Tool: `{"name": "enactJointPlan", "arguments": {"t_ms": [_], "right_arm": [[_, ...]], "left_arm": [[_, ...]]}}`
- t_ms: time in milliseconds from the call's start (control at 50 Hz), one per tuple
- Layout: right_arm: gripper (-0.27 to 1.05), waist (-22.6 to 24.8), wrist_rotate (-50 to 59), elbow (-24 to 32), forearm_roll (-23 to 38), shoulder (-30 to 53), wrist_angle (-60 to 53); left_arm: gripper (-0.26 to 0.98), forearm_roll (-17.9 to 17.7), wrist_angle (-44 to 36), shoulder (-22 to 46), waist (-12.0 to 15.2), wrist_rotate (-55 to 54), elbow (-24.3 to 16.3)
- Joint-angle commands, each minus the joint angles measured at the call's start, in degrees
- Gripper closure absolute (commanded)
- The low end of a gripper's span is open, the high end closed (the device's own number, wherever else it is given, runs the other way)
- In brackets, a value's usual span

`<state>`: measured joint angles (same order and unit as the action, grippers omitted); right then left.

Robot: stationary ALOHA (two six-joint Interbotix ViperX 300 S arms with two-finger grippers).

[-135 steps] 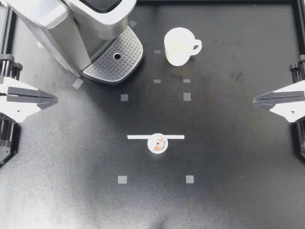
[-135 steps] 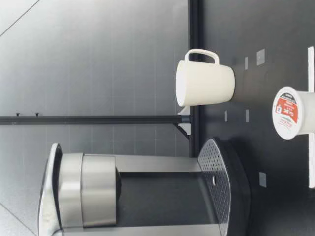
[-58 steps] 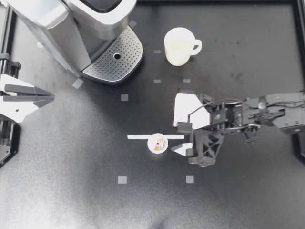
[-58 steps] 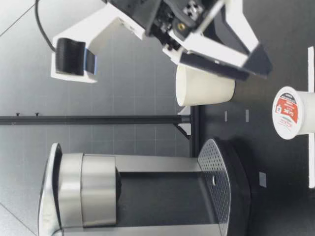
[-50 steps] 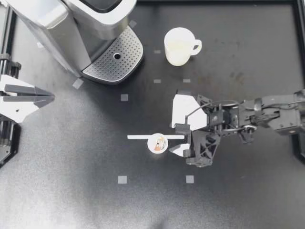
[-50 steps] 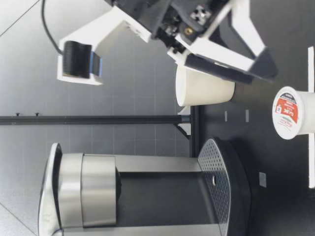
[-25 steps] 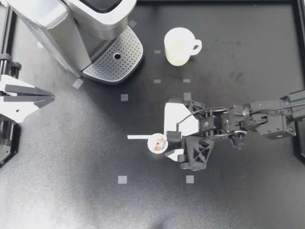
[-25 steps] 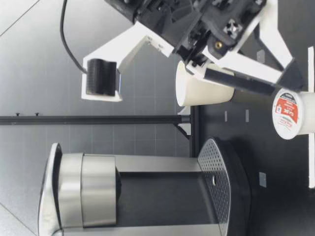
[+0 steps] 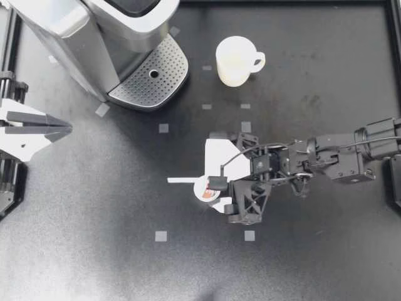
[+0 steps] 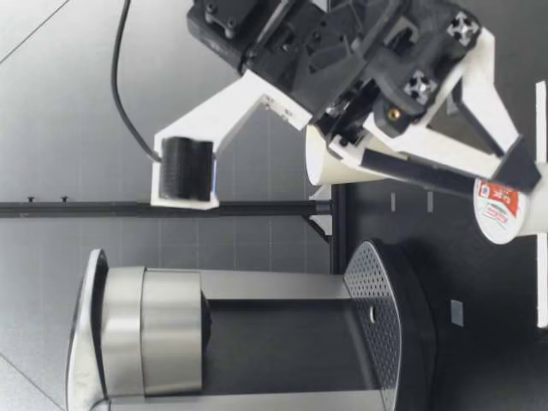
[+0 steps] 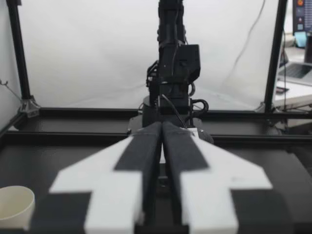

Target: Place the coffee capsule inside the capsule container, then place the cup onto the center of the cup tray.

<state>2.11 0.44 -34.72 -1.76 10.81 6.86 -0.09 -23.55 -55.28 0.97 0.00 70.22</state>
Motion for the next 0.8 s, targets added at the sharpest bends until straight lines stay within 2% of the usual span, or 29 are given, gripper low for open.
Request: {"name": "enactJointPlan", "arguments": {"t_ms": [0,400,720,780], "right_arm": [[-0.06,0.35,-0.09,1.49,0.09,-0.53,-0.18],[-0.03,0.26,-0.18,2.81,0.70,0.44,-0.18],[0.25,0.26,0.00,2.72,0.97,-0.44,-0.18],[0.27,0.26,0.00,2.46,0.97,-1.23,-0.62]], "left_arm": [[0.57,0.09,-0.35,0.35,0.09,0.18,-0.70],[0.57,0.09,-0.35,0.35,0.09,0.44,-0.70],[0.57,0.18,-0.35,0.53,0.18,0.00,-0.79],[0.57,0.00,-0.26,0.70,0.18,-0.18,-0.88]]}}
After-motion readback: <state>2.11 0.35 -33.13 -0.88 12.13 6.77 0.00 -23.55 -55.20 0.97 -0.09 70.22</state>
